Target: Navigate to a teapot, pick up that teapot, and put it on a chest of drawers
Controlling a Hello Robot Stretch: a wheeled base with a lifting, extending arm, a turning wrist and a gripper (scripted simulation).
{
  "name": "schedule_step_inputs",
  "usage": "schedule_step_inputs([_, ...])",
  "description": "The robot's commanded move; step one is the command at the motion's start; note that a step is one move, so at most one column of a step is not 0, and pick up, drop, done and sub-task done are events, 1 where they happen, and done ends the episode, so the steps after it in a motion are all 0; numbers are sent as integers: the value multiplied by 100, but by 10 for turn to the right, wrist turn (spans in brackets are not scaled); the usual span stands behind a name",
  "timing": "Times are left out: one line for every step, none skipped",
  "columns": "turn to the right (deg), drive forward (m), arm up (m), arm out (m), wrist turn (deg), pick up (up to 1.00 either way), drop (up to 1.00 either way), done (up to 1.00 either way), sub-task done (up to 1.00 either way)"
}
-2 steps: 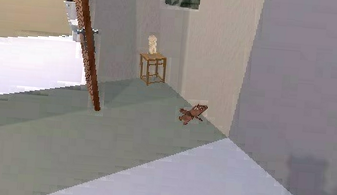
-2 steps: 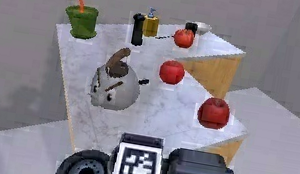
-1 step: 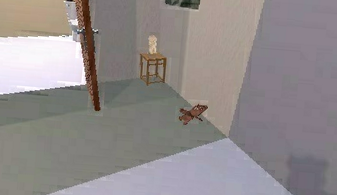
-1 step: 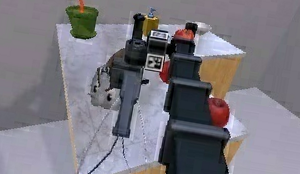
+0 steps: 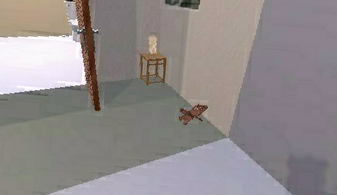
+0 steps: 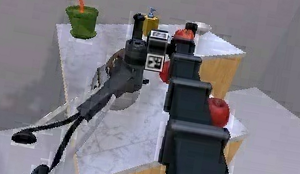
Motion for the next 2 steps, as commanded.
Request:
schedule_step_inputs([0,0,0,0,450,0,0,0,0])
schedule_step_inputs([0,0,0,0,390,0,0,0,0])
